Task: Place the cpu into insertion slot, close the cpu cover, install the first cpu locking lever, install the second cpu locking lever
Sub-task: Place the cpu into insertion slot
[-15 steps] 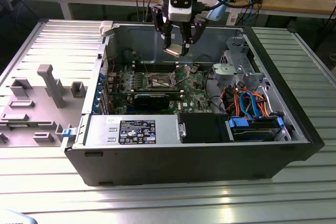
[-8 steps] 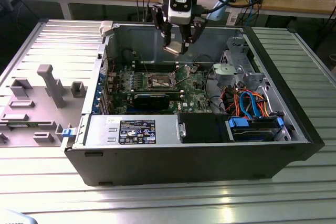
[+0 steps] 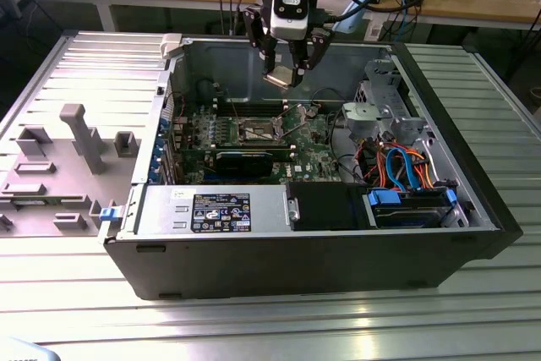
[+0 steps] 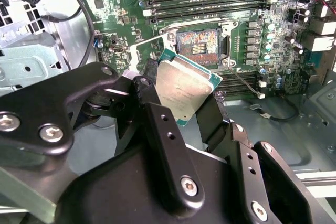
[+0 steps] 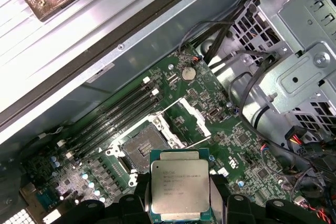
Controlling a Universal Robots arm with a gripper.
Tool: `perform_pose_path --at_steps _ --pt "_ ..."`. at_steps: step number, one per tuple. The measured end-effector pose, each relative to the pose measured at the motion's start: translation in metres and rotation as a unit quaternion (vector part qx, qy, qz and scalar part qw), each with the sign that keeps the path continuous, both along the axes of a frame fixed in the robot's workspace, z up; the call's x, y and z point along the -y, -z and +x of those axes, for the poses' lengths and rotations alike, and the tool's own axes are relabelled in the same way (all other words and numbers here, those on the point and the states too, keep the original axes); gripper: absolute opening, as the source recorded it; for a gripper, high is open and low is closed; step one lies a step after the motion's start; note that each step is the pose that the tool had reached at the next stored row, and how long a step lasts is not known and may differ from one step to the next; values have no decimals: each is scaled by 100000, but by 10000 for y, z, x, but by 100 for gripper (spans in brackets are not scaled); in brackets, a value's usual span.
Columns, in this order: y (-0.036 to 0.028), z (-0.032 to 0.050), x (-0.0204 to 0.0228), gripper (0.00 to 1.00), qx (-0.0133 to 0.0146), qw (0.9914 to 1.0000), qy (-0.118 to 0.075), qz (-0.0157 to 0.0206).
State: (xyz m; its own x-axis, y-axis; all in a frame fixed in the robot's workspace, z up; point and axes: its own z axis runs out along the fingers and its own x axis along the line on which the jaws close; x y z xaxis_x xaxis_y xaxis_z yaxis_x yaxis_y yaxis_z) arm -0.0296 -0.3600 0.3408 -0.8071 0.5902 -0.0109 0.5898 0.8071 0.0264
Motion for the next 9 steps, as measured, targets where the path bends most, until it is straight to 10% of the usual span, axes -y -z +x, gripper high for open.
perform_pose_path --at_steps 9 --pt "0 0 0 55 0 99999 437 -2"
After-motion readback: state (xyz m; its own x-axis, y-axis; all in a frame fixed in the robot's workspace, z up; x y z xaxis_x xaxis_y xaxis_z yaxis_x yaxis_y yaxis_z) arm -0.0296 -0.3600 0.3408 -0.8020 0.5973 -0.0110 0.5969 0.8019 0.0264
